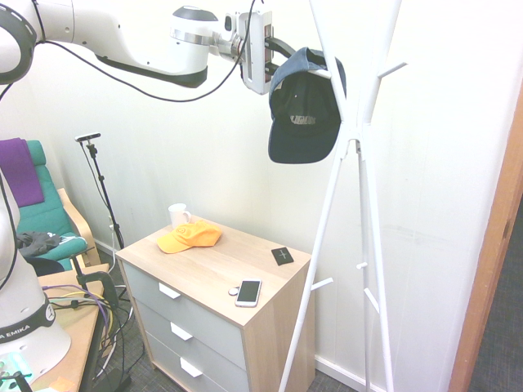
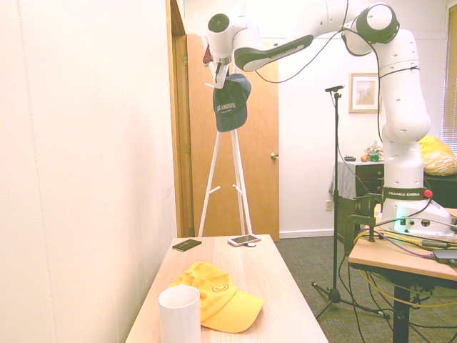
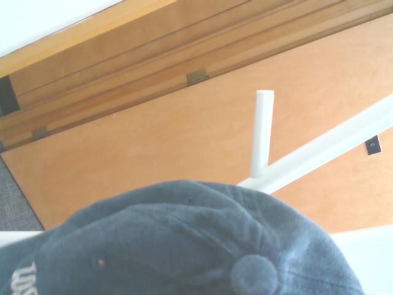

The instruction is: Hang the cap

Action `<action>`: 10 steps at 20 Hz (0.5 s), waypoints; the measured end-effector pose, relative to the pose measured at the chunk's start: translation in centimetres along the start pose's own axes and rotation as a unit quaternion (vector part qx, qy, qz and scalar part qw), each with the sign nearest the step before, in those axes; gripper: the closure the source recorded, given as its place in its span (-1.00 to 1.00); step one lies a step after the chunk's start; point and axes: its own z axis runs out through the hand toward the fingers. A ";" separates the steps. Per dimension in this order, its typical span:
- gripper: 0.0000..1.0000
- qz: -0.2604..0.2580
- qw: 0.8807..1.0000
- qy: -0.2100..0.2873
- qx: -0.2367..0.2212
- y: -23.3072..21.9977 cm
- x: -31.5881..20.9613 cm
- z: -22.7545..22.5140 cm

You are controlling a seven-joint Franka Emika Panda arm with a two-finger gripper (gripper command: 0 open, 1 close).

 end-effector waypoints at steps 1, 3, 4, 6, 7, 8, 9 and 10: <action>-1.00 -0.001 1.000 0.000 0.000 0.0 -0.1 0.0; -1.00 0.000 1.000 0.000 -0.001 0.0 -0.1 0.1; -1.00 0.000 1.000 0.000 -0.001 0.1 -0.1 0.1; -1.00 0.002 1.000 0.000 -0.001 0.2 0.0 0.1; -1.00 0.003 1.000 0.001 0.000 0.3 0.1 0.0; -1.00 0.003 1.000 0.001 0.001 0.3 0.1 0.0; -1.00 0.004 1.000 0.002 0.002 0.4 0.2 -0.1; -1.00 0.004 1.000 0.002 0.002 0.4 0.2 -0.1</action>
